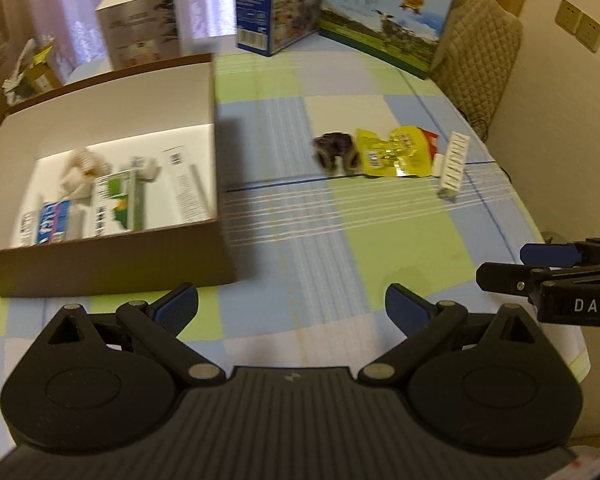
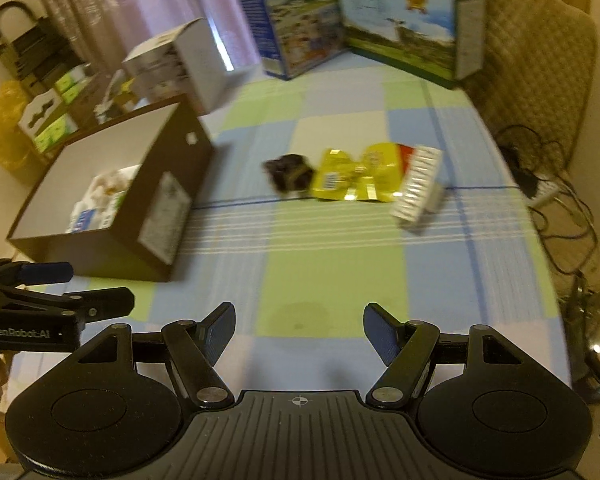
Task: Organize objects
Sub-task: 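Withdraw both tools from the box toward the remaining items, then grasp the white zigzag rack with the right tool while the left tool grasps the brown scrunchie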
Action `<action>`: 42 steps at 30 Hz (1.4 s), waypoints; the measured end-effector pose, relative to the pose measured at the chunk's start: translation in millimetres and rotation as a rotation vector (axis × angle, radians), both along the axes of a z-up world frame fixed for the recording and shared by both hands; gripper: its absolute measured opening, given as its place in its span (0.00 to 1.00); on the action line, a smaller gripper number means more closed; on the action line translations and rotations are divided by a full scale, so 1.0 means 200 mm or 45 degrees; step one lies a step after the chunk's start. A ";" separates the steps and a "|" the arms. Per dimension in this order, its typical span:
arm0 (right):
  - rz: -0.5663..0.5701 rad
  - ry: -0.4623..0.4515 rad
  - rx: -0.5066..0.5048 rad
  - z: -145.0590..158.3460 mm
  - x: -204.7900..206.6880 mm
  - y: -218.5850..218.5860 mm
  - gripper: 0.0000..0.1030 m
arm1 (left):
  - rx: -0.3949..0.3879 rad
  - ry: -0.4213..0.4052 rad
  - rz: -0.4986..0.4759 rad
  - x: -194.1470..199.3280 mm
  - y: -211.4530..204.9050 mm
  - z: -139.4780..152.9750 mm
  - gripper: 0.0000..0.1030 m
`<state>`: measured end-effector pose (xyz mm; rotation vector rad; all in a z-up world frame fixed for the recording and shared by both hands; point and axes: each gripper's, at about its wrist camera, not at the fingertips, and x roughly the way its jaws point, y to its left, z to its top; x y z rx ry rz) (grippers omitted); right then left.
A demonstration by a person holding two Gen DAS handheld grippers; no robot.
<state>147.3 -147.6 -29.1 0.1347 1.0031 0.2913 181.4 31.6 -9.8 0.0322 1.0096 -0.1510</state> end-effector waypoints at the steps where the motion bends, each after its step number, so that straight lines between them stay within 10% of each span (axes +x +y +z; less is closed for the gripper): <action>1: -0.012 0.001 -0.003 0.00 0.01 -0.03 0.66 | -0.003 0.001 -0.010 0.01 -0.03 -0.01 0.96; 19: -0.158 -0.013 -0.027 -0.09 0.22 -0.38 0.66 | 0.012 -0.003 -0.073 0.33 -0.39 -0.09 0.92; 42: -0.214 -0.030 -0.060 -0.33 0.72 -0.33 0.57 | 0.063 0.027 -0.006 0.74 -0.45 -0.27 0.90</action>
